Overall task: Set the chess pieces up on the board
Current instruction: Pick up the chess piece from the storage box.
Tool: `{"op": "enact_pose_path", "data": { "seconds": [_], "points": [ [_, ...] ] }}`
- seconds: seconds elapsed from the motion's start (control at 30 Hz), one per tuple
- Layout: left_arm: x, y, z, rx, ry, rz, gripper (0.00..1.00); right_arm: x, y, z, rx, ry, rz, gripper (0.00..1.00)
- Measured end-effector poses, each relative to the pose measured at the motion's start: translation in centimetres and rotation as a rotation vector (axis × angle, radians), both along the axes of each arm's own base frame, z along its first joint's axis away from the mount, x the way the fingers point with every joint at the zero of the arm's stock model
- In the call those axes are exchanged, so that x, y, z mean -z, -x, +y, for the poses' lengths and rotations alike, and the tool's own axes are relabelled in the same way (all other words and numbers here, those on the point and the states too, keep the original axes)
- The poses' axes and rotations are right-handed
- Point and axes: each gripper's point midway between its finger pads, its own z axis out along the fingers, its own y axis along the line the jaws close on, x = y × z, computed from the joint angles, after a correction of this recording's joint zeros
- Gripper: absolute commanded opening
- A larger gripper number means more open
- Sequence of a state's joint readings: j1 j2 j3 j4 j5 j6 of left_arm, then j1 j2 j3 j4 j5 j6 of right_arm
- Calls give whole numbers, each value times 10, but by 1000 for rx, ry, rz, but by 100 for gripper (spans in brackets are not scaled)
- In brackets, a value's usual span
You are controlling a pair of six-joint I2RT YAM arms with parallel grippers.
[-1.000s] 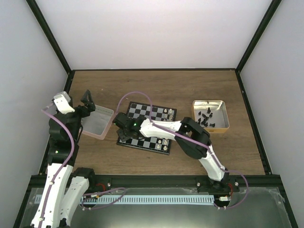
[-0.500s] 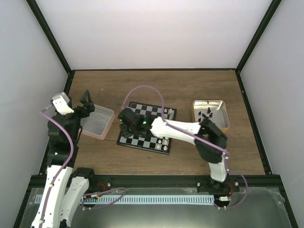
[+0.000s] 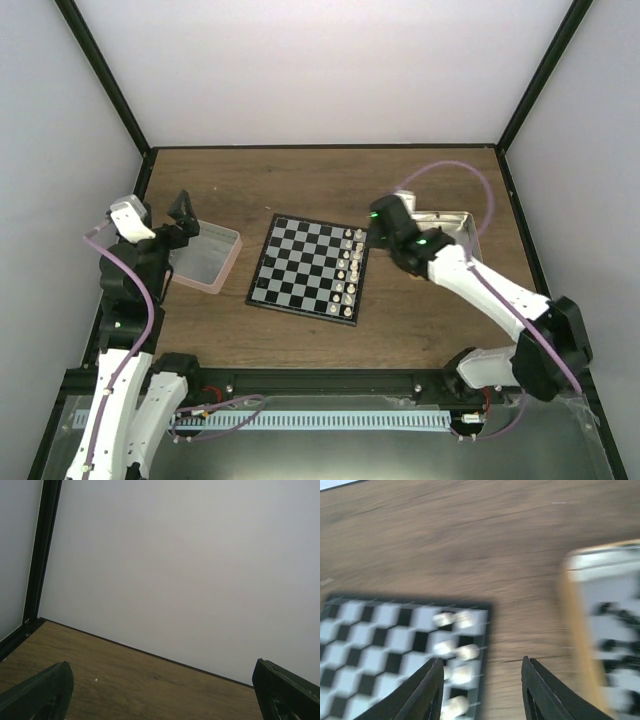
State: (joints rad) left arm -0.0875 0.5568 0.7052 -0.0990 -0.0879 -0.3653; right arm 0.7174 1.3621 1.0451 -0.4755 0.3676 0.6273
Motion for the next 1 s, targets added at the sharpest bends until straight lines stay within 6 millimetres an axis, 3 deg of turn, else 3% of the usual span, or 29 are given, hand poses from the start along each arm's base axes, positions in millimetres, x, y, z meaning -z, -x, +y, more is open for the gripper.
{"op": "enact_pose_path", "data": {
  "seconds": [0.13,0.2,0.3,0.4,0.6,0.83,1.0],
  "points": [
    [0,0,-1,3,0,0,100,16,-15,-101,245,21,20,34],
    [0,0,-1,5,0,-1,100,27,-19,-132,312,26,41,30],
    [-1,1,-1,4,0,-5,100,51,-28,-163,363,12,94,26],
    [-3,2,-1,4,0,-10,100,78,-41,-172,359,6,158,22],
    [-3,3,-1,5,0,-11,100,125,-61,-166,319,14,258,18],
    [-3,3,-1,6,0,-11,100,137,-84,-167,328,24,255,20],
    [-2,2,-1,6,-1,-10,100,143,-86,-171,340,45,265,20]
  ]
}}
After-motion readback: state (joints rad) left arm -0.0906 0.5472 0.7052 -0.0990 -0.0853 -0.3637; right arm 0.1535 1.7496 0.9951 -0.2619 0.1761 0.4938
